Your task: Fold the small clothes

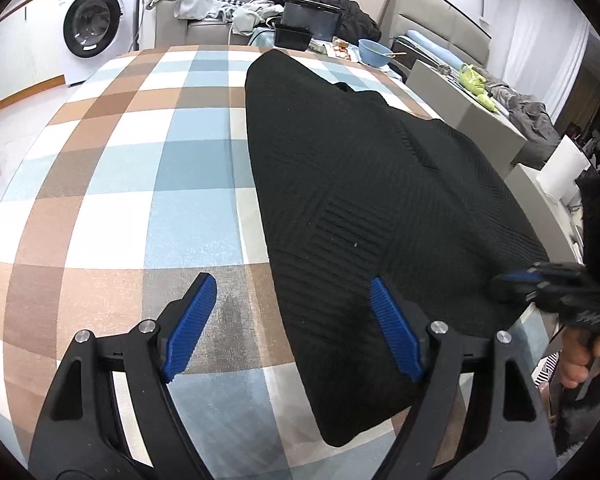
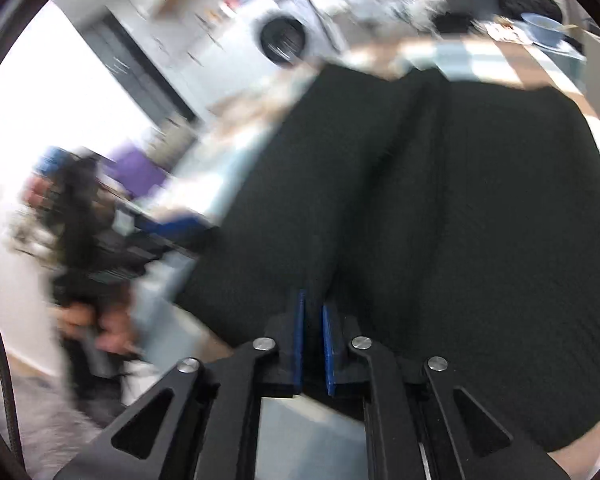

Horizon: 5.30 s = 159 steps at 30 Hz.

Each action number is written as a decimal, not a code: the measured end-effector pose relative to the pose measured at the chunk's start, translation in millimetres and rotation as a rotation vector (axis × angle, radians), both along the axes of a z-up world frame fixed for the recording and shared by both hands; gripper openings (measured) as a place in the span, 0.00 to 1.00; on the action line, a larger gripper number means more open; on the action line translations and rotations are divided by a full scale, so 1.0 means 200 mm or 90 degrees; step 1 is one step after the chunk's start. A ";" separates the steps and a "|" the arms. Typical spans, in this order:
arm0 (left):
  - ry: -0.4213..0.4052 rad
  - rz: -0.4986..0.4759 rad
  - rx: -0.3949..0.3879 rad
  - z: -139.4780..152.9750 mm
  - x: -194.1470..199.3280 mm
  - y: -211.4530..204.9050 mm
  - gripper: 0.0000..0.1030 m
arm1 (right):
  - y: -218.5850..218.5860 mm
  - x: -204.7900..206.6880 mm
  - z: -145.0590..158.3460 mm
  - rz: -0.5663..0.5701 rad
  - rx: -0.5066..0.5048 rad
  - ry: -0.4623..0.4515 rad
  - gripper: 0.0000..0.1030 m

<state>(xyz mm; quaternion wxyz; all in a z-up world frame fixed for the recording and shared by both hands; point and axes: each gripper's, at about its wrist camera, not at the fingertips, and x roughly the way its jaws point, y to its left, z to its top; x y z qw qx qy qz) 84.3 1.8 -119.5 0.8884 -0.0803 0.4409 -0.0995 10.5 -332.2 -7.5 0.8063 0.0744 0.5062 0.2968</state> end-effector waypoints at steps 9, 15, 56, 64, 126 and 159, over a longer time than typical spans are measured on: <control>0.012 0.019 -0.016 -0.03 0.03 0.02 0.75 | -0.20 0.25 0.00 -0.149 0.022 -0.001 0.34; 0.003 0.024 -0.019 -0.02 0.06 0.01 0.75 | -0.11 0.47 -0.02 -0.142 0.022 -0.015 0.34; 0.009 0.004 -0.002 -0.05 0.18 -0.11 0.75 | -0.11 0.58 0.12 -0.153 -0.112 -0.132 0.06; 0.015 -0.004 -0.009 -0.06 0.14 -0.09 0.75 | -0.23 0.46 0.09 -0.146 -0.005 -0.044 0.31; -0.038 -0.025 0.020 -0.05 0.29 -0.26 0.12 | -0.62 0.07 0.03 -0.248 -0.089 -0.104 0.23; -0.057 0.125 0.004 0.06 0.09 0.35 0.53 | -0.12 0.29 0.10 -0.128 0.001 -0.049 0.36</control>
